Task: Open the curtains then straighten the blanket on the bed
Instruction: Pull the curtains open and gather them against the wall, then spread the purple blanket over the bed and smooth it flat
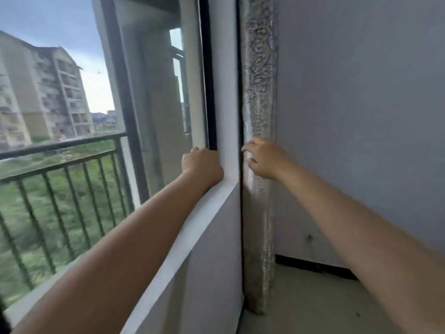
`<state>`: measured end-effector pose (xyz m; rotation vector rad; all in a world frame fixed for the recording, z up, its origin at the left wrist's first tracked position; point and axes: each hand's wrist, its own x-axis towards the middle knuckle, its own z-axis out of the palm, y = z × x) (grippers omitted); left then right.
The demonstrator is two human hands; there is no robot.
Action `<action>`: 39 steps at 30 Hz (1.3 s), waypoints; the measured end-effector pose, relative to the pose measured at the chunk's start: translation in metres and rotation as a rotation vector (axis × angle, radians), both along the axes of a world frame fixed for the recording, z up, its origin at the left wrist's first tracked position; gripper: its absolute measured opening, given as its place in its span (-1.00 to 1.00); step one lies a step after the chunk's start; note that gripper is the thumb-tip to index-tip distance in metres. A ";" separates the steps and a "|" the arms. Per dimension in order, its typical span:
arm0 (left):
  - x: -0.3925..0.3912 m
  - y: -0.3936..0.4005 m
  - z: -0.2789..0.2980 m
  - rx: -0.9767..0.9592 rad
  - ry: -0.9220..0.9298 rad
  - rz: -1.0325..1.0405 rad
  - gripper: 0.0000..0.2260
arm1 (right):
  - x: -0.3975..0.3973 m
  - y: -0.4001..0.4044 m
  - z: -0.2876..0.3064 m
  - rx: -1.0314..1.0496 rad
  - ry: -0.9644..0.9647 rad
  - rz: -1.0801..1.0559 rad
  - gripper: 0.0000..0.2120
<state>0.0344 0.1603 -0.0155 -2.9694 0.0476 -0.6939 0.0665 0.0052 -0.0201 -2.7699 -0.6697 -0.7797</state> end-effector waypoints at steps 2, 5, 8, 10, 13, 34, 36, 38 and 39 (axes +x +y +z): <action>0.043 -0.030 -0.002 0.002 0.044 -0.080 -0.77 | 0.022 -0.034 0.004 0.023 0.009 -0.114 -0.63; 0.094 -0.089 -0.011 -0.014 0.107 -0.229 -0.77 | 0.035 -0.100 -0.002 0.025 0.019 -0.314 -0.65; 0.130 -0.158 -0.027 -0.005 0.188 -0.363 -0.69 | 0.032 -0.174 -0.017 0.023 0.064 -0.488 -0.63; 0.140 -0.202 -0.036 0.005 0.222 -0.447 -0.68 | 0.023 -0.219 -0.028 0.032 0.099 -0.590 -0.63; 0.149 -0.280 -0.048 -0.022 0.246 -0.632 -0.69 | -0.002 -0.288 -0.041 0.039 0.140 -0.768 -0.62; 0.102 -0.830 -0.055 0.067 0.162 -1.404 -0.73 | -0.093 -0.718 -0.044 0.121 0.169 -1.378 -0.62; 0.110 -0.881 -0.057 0.083 0.145 -1.446 -0.74 | -0.083 -0.763 -0.048 0.134 0.179 -1.416 -0.62; 0.120 -0.925 -0.056 0.097 0.142 -1.479 -0.74 | -0.072 -0.802 -0.051 0.140 0.184 -1.441 -0.62; 0.125 -0.944 -0.057 0.102 0.143 -1.498 -0.74 | -0.068 -0.818 -0.054 0.145 0.180 -1.450 -0.62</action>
